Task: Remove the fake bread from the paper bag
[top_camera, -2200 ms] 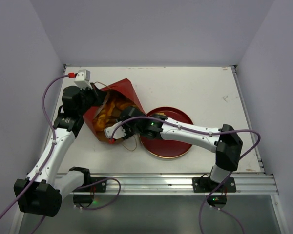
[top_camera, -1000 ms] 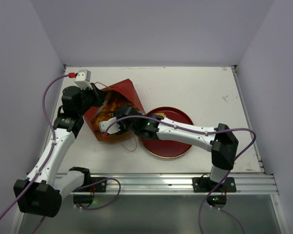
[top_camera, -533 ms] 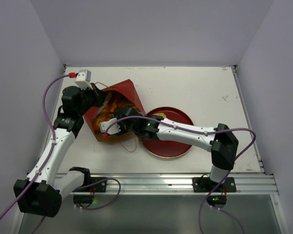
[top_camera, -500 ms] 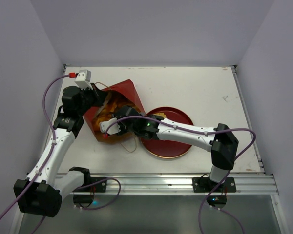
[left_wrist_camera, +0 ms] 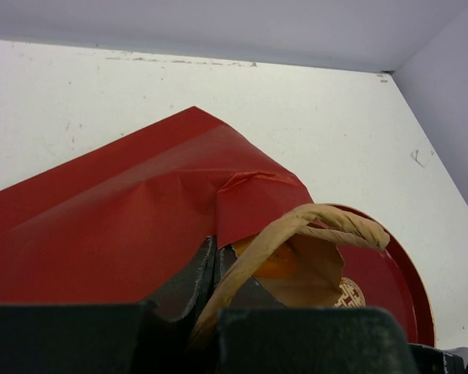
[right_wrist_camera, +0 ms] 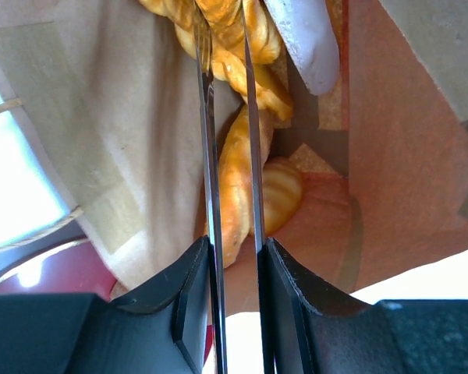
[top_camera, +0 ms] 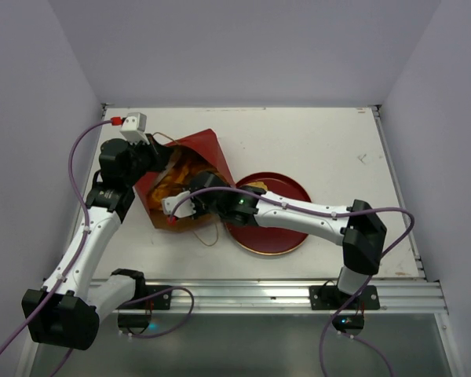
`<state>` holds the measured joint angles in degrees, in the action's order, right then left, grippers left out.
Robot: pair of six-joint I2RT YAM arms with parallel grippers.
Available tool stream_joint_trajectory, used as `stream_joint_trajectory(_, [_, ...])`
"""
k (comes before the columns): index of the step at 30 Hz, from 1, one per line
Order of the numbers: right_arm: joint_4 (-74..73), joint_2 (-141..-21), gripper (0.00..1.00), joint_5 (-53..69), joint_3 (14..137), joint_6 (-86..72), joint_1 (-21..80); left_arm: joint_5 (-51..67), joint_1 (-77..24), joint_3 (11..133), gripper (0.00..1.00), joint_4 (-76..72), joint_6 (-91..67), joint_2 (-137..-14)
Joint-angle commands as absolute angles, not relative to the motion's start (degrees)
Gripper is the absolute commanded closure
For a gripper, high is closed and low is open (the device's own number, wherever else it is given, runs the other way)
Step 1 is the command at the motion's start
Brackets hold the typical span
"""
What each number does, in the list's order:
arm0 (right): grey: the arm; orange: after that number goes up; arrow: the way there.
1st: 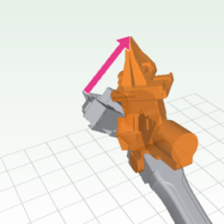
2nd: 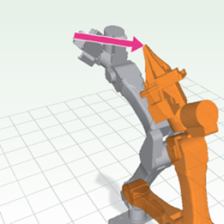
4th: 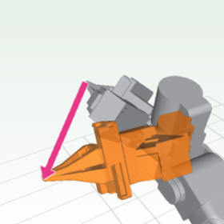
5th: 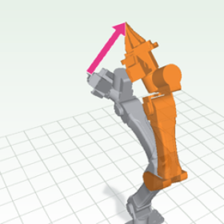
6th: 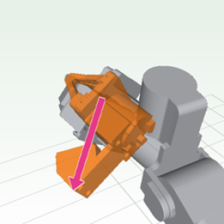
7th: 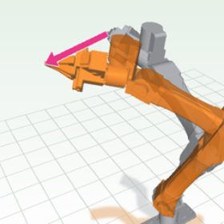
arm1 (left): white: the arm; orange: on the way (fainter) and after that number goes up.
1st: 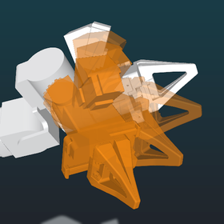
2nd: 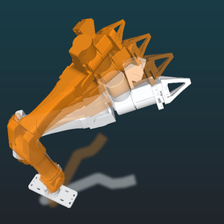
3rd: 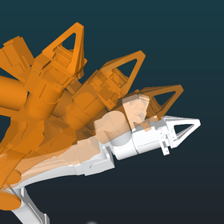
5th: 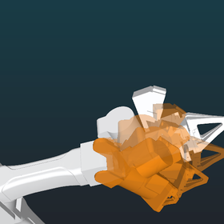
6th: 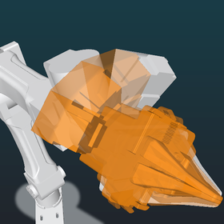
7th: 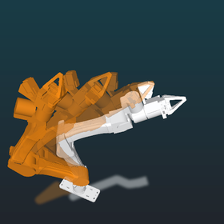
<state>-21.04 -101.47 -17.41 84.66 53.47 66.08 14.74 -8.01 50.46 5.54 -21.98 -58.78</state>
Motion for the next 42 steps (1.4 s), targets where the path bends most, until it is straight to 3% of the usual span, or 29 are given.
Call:
stream_joint_trajectory(1, [-18.37, -94.75, 1.00, -15.21, 82.98, 52.47, 66.45, 14.68, -8.09, 51.68, 1.00, 2.28, -22.41, -57.83])
stream_joint_trajectory(16, [-21.26, -80.34, 1.00, -9.41, 73.13, 52.12, 62.93, 9.76, -8.00, 52.82, 1.00, 3.69, -21.09, -58.18])
stream_joint_trajectory(42, [-37.96, -66.71, 1.00, 13.44, 79.72, 36.92, 51.42, -1.22, -7.91, 58.44, 1.00, 6.85, -23.55, -61.70])
